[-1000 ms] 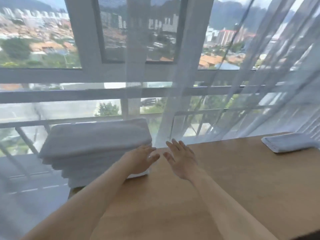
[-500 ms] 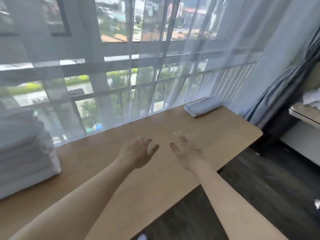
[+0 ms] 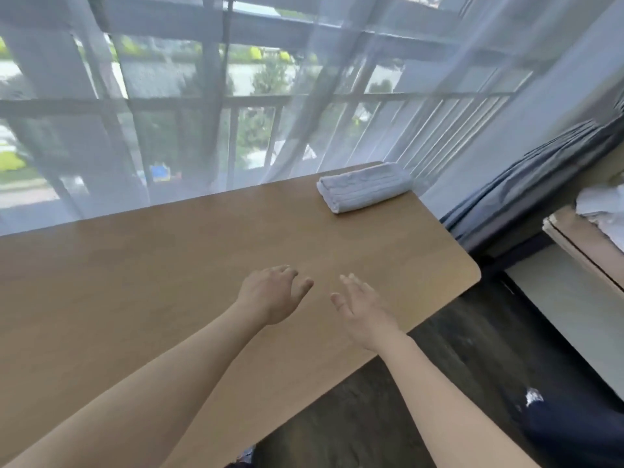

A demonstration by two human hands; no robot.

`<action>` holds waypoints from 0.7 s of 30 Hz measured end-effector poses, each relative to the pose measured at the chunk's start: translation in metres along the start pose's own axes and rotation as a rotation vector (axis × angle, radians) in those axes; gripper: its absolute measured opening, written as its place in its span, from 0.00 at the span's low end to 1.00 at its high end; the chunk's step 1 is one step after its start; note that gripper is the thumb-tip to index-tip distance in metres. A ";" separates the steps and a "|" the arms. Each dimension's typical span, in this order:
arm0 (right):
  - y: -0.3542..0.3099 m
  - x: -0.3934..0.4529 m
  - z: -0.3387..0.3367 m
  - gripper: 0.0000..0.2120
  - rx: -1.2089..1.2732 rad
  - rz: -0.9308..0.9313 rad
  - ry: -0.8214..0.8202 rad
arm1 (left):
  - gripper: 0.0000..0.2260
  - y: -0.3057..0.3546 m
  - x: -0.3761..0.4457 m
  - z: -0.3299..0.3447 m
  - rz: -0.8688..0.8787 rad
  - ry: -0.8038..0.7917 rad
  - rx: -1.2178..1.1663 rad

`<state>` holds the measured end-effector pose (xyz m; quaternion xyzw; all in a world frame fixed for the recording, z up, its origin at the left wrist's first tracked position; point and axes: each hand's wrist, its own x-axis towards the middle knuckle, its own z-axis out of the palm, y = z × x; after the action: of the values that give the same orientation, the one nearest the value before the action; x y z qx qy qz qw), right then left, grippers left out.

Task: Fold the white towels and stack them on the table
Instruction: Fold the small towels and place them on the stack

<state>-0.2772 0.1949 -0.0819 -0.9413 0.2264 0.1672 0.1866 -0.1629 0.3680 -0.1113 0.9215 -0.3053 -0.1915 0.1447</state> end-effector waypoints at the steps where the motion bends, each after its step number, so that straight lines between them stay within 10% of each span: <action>1: 0.009 0.012 -0.004 0.31 0.001 0.004 -0.010 | 0.29 0.008 0.013 0.002 -0.004 -0.012 0.002; 21: 0.187 0.298 -0.128 0.28 0.083 -0.220 -0.068 | 0.17 0.139 0.258 0.025 -0.132 0.197 -0.045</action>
<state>-0.0887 -0.1227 -0.1406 -0.9456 0.1222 0.1679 0.2504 -0.0533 0.0974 -0.1486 0.9505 -0.2237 -0.1160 0.1818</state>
